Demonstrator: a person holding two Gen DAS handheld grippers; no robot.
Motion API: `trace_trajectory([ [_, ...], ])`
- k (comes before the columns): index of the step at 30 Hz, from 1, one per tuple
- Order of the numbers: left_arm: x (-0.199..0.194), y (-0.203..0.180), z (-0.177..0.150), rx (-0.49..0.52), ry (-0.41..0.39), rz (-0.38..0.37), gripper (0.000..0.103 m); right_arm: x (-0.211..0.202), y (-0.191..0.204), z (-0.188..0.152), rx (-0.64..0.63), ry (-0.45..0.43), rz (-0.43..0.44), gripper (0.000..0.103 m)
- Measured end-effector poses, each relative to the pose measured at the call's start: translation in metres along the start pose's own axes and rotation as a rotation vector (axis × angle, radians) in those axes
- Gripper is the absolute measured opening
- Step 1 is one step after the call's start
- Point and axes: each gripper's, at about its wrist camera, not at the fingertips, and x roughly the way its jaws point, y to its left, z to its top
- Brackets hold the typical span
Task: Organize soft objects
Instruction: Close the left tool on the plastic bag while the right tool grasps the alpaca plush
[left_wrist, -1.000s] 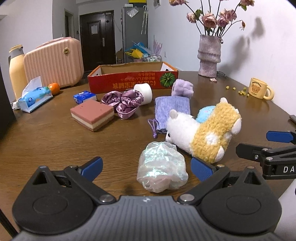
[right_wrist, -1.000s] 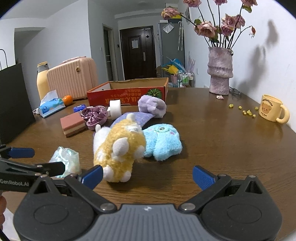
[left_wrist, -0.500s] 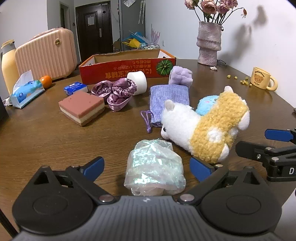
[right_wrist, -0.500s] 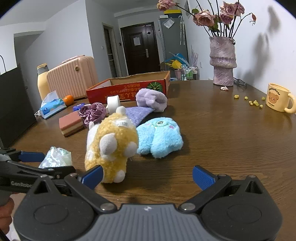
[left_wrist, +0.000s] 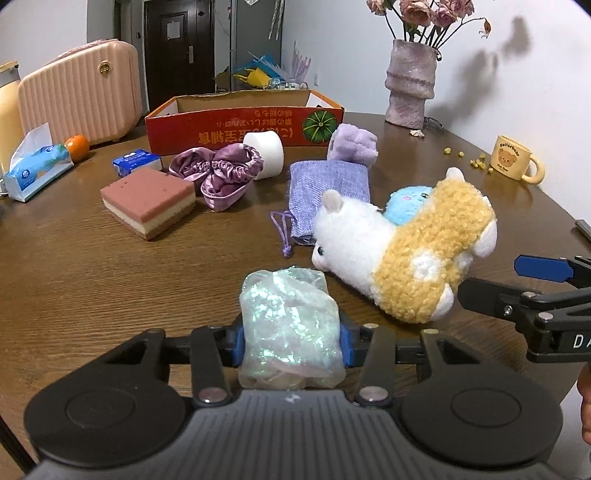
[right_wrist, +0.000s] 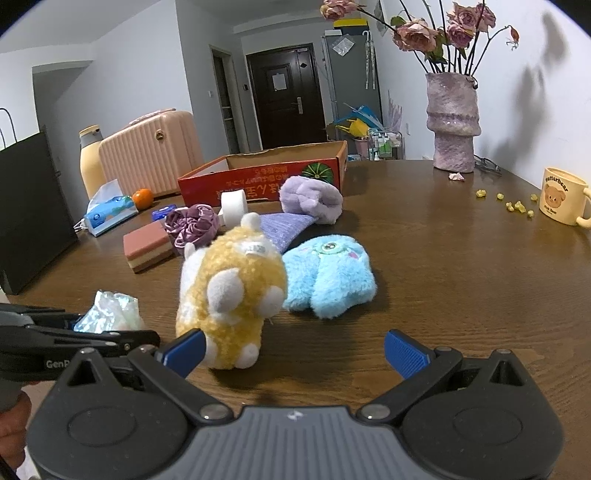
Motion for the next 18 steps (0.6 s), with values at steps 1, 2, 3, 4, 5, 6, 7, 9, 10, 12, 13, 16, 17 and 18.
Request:
trace_trajectory([
  [1,-0.001,0.001,0.000,-0.003,-0.003,-0.001,0.046,0.000,0.001,0.000,-0.003,0.000,0.001,0.103],
  [2,-0.001,0.002,0.000,-0.006,-0.004,-0.001,0.046,0.000,0.002,0.001,-0.005,0.000,0.001,0.103],
  [3,-0.002,0.003,0.000,-0.010,-0.006,-0.001,0.046,0.000,0.003,0.001,-0.006,-0.001,0.002,0.103],
  [4,-0.003,0.005,0.000,-0.013,-0.007,-0.002,0.046,0.001,0.005,0.002,-0.008,-0.001,0.002,0.103],
  [5,-0.003,0.006,0.000,-0.015,-0.009,-0.003,0.046,0.001,0.006,0.002,-0.011,-0.001,0.003,0.103],
  [6,-0.004,0.007,0.000,-0.018,-0.013,-0.002,0.046,0.001,0.008,0.003,-0.013,-0.001,0.003,0.103],
  [7,-0.004,0.009,0.000,-0.021,-0.015,-0.001,0.046,0.002,0.009,0.003,-0.016,0.000,0.004,0.103],
  [9,-0.006,0.013,0.000,-0.028,-0.021,0.000,0.046,0.003,0.012,0.005,-0.023,0.001,0.006,0.103],
  [10,-0.007,0.015,0.000,-0.032,-0.025,0.001,0.046,0.004,0.014,0.006,-0.026,0.001,0.007,0.103],
  [12,-0.008,0.019,0.000,-0.039,-0.031,0.002,0.046,0.007,0.017,0.008,-0.033,0.003,0.009,0.103],
  [13,-0.008,0.021,0.000,-0.044,-0.035,0.003,0.046,0.008,0.019,0.009,-0.037,0.003,0.009,0.103],
  [16,-0.009,0.027,-0.001,-0.058,-0.042,0.002,0.046,0.012,0.025,0.011,-0.048,0.008,0.012,0.103],
  [17,-0.009,0.029,-0.001,-0.062,-0.046,0.000,0.046,0.014,0.026,0.012,-0.052,0.010,0.012,0.103],
  [18,-0.009,0.031,-0.001,-0.066,-0.050,0.000,0.046,0.015,0.028,0.013,-0.055,0.014,0.014,0.103],
])
